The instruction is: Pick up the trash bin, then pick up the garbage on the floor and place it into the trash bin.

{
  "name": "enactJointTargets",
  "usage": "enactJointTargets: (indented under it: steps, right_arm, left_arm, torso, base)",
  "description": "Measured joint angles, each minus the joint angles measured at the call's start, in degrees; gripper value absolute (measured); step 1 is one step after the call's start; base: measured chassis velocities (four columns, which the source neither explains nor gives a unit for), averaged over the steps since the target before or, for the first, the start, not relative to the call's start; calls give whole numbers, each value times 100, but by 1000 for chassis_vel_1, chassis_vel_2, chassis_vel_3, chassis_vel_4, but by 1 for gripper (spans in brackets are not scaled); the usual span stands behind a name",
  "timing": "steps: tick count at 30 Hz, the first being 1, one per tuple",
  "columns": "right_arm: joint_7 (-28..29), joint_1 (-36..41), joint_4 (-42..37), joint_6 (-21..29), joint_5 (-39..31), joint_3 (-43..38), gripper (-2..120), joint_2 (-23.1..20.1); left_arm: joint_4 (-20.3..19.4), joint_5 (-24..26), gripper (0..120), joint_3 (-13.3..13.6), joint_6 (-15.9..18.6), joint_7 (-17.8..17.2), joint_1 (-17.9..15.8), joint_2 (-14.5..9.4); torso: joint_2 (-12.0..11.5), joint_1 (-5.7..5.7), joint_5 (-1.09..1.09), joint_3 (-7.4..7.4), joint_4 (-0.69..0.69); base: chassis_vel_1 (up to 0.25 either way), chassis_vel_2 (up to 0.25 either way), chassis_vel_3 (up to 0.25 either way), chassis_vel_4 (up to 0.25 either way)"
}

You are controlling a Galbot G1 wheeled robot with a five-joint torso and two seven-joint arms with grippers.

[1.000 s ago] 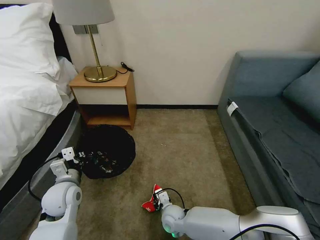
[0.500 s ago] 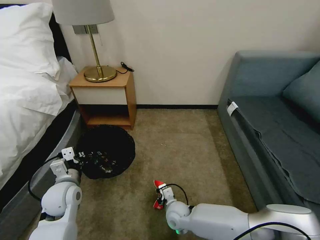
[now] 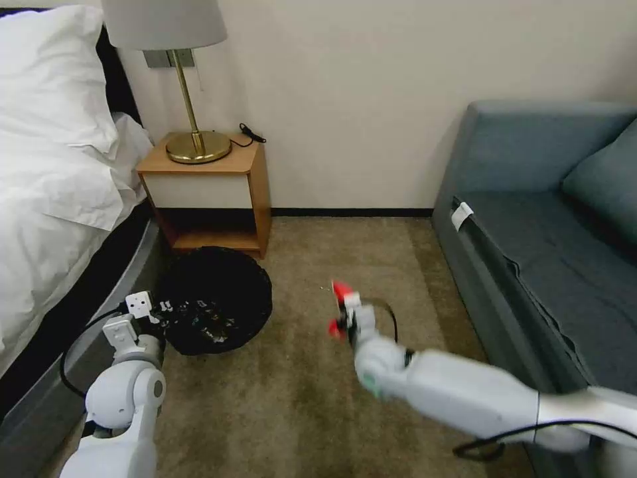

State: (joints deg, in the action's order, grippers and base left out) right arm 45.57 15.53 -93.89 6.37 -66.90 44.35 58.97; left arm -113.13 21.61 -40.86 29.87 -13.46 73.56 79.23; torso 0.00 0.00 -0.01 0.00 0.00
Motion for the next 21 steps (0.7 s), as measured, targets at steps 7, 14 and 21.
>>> enactJointTargets:
  steps: [7,14,21]
  right_arm:
    - [-3,-821,-714,-171,-436,270,0,935]
    - [-15,-678,-363,-240,-219,1185,0,1354]
    - [-74,-572,-61,-162,-31,1581,5,1374]
  left_arm:
    - [42,-4,2,118,37,-13,-10,62]
    - [25,-7,2,163,72,-25,-36,98]
    - [-27,-13,2,210,96,-26,-22,134]
  torso:
    - [0,0,-2,0,2]
    - [0,0,-1,0,0]
    - [0,0,0,0,-1]
  base:
    - [0,0,0,0]
    - [0,0,0,0]
    - [0,0,0,0]
